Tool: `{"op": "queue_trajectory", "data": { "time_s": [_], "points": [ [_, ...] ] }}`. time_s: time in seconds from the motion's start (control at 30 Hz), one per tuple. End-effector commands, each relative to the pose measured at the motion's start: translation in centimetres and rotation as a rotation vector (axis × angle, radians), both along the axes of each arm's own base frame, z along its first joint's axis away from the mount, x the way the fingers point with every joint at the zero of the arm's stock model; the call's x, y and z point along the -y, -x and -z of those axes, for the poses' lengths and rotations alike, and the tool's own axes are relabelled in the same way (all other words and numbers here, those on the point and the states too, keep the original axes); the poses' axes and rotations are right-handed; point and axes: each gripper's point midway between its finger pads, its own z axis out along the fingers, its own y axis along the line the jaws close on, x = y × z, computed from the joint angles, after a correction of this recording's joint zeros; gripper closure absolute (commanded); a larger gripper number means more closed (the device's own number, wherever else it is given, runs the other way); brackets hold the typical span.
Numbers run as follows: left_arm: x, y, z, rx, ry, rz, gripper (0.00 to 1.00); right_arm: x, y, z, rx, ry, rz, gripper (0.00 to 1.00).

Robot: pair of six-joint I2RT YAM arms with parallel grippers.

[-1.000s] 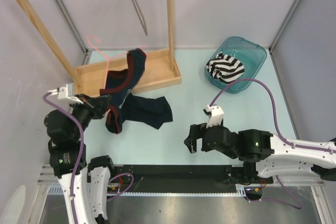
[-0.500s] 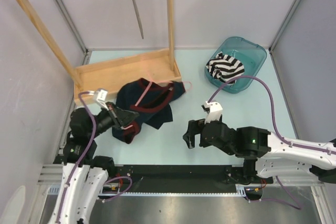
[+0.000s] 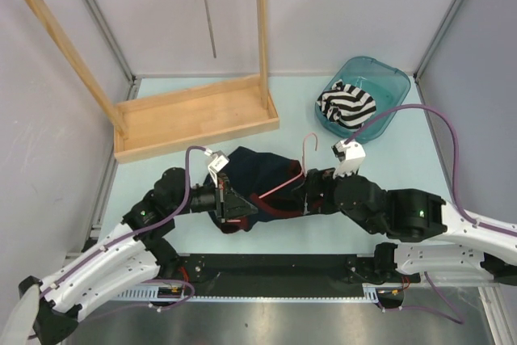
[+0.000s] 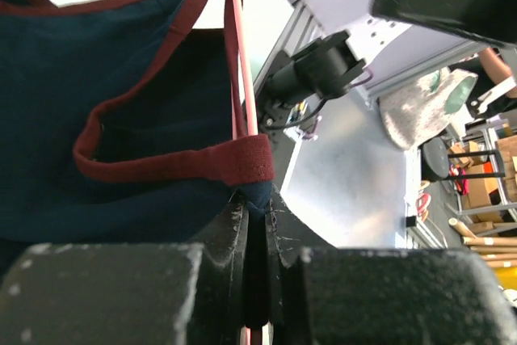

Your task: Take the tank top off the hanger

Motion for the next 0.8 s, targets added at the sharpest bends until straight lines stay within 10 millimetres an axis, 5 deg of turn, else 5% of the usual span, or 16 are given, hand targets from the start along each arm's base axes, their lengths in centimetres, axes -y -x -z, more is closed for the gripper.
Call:
{"op": "queue_trajectory", "data": {
  "time_s": [0.0, 0.27, 0.47, 0.67, 0.77],
  "points": [
    [1.0, 0.5, -4.4, 0.095, 0.14, 0.019, 1.0, 1.5, -2.2, -2.1, 0.104, 0.039, 0.087, 0.09],
    [1.9, 3.3, -4.6, 0.113, 0.178, 0.168, 1.0, 2.3, -3.2, -2.6, 0.11, -0.014, 0.164, 0.16],
    [2.2, 3.7, -5.2, 0.118, 0.208, 0.181, 1.0, 1.6, -3.1, -0.4, 0.072, 0.006, 0.149, 0.24],
    [2.1, 4.2, -5.7, 0.112, 0.238, 0.176, 1.0, 0.5, -2.8, 1.6, 0.05, -0.005, 0.118, 0.45],
    [1.8, 4.1, -6.0, 0.113, 0.246, 0.158, 1.0, -0.1, -3.1, 2.0, 0.063, -0.015, 0.113, 0.74]
  ]
}}
